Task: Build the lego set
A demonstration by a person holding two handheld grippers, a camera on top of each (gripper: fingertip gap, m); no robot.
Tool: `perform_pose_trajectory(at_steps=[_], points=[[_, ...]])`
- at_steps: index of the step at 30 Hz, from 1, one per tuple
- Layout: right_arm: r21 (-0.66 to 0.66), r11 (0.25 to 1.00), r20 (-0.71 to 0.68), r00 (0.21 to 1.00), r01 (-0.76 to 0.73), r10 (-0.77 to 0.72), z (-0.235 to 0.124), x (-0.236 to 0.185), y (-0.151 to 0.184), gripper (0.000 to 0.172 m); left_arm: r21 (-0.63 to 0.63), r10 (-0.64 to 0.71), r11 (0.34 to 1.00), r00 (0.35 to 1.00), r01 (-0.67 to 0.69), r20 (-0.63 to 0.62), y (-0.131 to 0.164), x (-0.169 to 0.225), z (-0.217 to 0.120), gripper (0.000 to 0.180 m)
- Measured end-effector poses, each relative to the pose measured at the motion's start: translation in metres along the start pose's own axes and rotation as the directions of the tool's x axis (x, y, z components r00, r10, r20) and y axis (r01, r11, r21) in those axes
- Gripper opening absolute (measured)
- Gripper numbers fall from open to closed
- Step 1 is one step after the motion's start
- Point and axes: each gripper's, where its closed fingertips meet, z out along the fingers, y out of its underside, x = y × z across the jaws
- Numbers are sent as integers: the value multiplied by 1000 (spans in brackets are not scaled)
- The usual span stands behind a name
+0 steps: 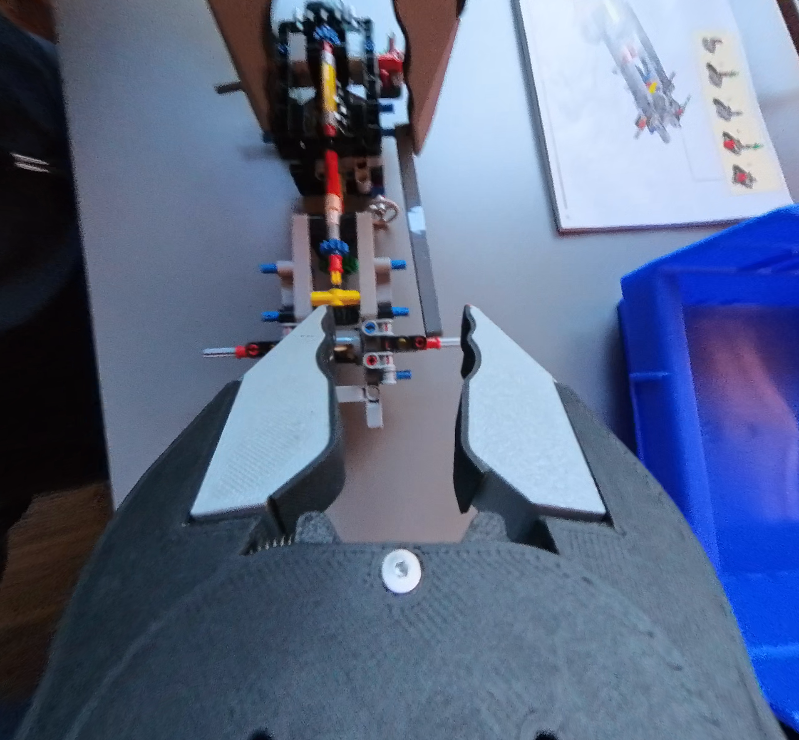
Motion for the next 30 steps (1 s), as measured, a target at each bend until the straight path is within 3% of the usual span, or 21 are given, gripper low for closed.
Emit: perform_pose_trajectory(at_steps=[15,22,30], points=[[-159,985,79,994,-67,80,17,-25,9,79,2,1,1000,1000,-1,-7,0,-1,1,77],[-221,971,18,996,-86,92,19,-27,13,75,-1,19,1000,1000,-19,0,-2,0,1,77],[-230,970,54,994,-84,99,29,-29,16,76,-30,30,999,1000,-30,-2,-1,0,0,77]])
